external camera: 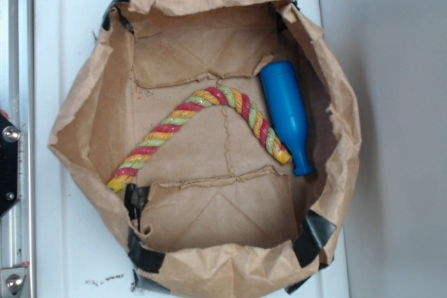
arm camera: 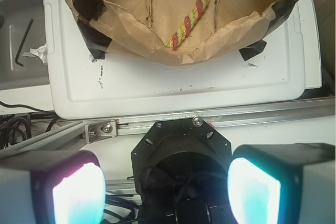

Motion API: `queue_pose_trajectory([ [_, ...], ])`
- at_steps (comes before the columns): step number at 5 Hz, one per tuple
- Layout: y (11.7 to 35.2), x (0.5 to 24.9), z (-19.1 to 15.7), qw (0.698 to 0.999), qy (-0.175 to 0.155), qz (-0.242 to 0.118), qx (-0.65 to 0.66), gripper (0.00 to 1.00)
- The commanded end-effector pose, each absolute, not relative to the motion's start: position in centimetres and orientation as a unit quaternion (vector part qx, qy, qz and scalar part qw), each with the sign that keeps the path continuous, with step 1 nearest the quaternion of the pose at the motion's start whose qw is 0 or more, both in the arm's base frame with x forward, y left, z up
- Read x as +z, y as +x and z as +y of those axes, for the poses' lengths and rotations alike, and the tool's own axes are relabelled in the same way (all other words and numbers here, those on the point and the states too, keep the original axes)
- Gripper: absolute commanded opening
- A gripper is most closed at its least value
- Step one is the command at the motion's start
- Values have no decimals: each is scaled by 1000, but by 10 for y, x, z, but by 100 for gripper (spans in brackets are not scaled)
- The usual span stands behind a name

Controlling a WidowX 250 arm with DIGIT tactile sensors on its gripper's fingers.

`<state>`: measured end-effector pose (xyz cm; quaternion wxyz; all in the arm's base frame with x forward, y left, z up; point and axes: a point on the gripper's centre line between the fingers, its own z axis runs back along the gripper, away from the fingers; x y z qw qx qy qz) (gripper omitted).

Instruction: Grab the multicolored rope.

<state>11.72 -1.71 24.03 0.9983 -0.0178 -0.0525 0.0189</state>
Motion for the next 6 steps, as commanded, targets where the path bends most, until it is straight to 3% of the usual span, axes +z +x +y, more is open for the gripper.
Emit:
queue_pose_trajectory([
  [1, 117, 240, -17, 998, -18, -52, 19, 100],
  [3, 205, 222, -27, 993, 0, -74, 95, 100],
  [4, 239, 198, -13, 990, 25, -107, 85, 100],
  [5, 260, 174, 19, 985, -2, -98, 141, 100],
  [6, 262, 164, 52, 979, -15, -83, 185, 100],
])
